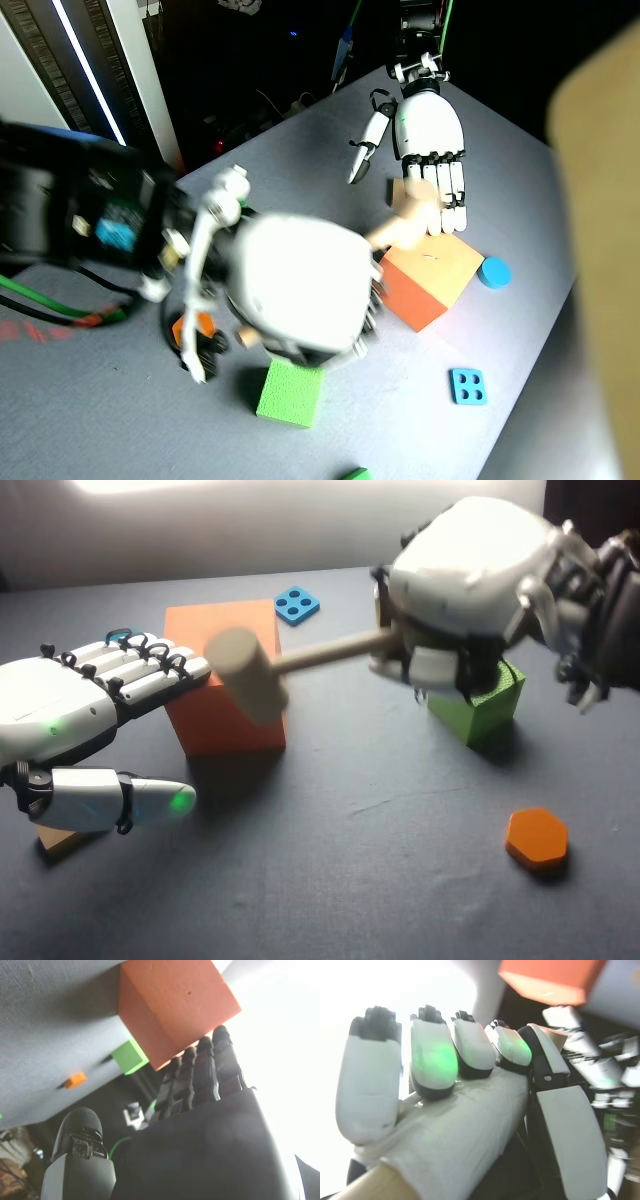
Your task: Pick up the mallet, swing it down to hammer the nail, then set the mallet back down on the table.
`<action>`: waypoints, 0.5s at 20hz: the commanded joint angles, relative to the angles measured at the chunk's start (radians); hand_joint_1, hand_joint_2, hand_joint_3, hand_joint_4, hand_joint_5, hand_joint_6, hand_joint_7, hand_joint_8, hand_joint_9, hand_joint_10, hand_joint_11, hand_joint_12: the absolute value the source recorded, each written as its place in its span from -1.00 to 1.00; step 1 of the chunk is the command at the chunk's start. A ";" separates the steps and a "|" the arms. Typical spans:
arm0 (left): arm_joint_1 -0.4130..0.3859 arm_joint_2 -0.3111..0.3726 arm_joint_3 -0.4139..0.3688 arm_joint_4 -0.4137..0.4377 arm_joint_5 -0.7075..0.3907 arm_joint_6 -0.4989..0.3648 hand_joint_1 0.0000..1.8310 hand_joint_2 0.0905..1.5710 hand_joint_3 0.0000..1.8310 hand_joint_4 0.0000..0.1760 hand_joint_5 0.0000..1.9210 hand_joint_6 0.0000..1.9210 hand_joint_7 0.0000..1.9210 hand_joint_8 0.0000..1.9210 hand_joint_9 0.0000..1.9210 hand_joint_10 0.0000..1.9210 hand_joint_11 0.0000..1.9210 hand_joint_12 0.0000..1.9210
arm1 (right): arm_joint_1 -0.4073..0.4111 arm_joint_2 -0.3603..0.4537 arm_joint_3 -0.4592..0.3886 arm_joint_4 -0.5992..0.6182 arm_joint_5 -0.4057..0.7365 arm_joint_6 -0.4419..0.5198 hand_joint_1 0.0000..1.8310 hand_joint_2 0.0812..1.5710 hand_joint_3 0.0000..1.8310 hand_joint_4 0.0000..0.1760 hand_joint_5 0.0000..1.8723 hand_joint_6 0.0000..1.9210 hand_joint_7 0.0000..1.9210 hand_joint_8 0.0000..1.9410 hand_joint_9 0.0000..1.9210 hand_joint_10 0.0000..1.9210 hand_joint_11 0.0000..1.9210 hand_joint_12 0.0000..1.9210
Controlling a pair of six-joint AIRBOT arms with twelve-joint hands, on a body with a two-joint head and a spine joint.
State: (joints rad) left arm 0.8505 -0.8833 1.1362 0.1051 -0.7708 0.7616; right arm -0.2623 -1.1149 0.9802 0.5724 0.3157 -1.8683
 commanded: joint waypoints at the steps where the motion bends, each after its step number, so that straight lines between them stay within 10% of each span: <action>1: -0.011 -0.001 0.005 -0.005 -0.076 -0.008 -1.00 0.47 -1.00 -1.00 -0.99 -1.00 -1.00 -1.00 -1.00 -1.00 -1.00 -1.00 | -0.004 0.016 -0.016 -0.099 0.098 0.025 -0.31 1.00 -1.00 1.00 0.58 1.00 0.72 1.00 0.81 1.00 0.91 1.00; 10: -0.109 0.059 -0.012 0.083 -0.026 -0.063 -1.00 0.46 -1.00 -1.00 -0.99 -1.00 -1.00 -1.00 -1.00 -1.00 -1.00 -1.00 | -0.102 -0.139 0.075 -0.175 0.110 -0.034 -0.31 0.98 -1.00 1.00 0.60 1.00 0.71 1.00 0.80 1.00 0.91 1.00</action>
State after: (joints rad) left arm 0.7502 -0.8345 1.1233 0.2070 -0.6994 0.7044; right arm -0.3725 -1.2594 1.0565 0.4175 0.3141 -1.8973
